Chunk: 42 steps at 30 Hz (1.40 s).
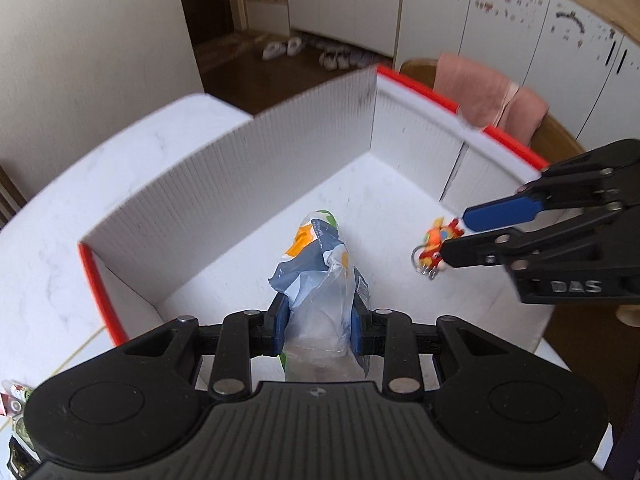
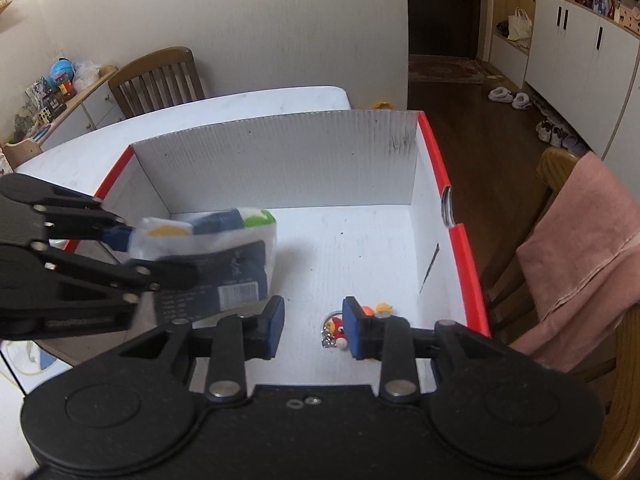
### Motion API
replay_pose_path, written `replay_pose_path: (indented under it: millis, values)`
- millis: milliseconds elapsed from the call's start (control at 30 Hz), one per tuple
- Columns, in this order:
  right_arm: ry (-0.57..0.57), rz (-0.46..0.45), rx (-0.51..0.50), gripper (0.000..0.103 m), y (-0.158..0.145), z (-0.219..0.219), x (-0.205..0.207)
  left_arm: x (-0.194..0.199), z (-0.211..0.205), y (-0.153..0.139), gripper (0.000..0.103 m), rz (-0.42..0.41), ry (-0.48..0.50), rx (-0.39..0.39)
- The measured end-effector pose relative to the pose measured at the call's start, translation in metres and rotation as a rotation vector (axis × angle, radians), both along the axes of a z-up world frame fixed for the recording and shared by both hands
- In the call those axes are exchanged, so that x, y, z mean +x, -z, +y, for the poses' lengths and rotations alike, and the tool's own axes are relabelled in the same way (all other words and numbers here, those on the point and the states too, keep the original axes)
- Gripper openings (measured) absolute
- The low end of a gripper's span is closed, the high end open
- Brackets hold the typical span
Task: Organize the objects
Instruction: 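Lower the snack bag into the shoebox and open the left tool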
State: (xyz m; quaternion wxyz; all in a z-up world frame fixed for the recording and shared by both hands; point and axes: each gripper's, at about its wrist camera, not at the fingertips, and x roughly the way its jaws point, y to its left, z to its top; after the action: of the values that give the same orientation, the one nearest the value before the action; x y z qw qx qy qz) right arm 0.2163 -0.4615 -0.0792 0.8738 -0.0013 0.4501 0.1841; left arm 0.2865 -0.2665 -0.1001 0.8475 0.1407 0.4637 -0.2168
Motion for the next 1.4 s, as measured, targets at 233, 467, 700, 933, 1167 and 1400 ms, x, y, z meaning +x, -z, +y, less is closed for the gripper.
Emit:
replay_pose_path:
  millis: [233,467,700,933,1167,1400]
  values:
    - [-0.031,-0.009,0.014,0.035,-0.003,-0.002,0.000,0.011,0.004,0.011,0.029,0.073,-0.033,-0.011]
    - [-0.047,-0.004,0.026,0.039,-0.005,-0.003,-0.001,0.012,0.009,0.010,0.054,0.100,-0.074,-0.018]
    - [-0.053,-0.010,0.033,0.039,-0.008,-0.002,-0.004,0.002,0.015,-0.005,0.064,0.055,-0.083,-0.050]
    - [-0.068,-0.032,0.037,0.040,-0.021,0.004,-0.014,-0.016,0.027,-0.027,0.064,0.000,-0.099,-0.097]
    - [-0.058,-0.065,0.057,0.040,-0.041,0.013,-0.031,-0.040,0.044,-0.053,0.064,-0.067,-0.098,-0.145]
    - [-0.043,-0.102,0.055,0.041,-0.061,0.032,-0.053,-0.069,0.068,-0.075,0.064,-0.123,-0.063,-0.180]
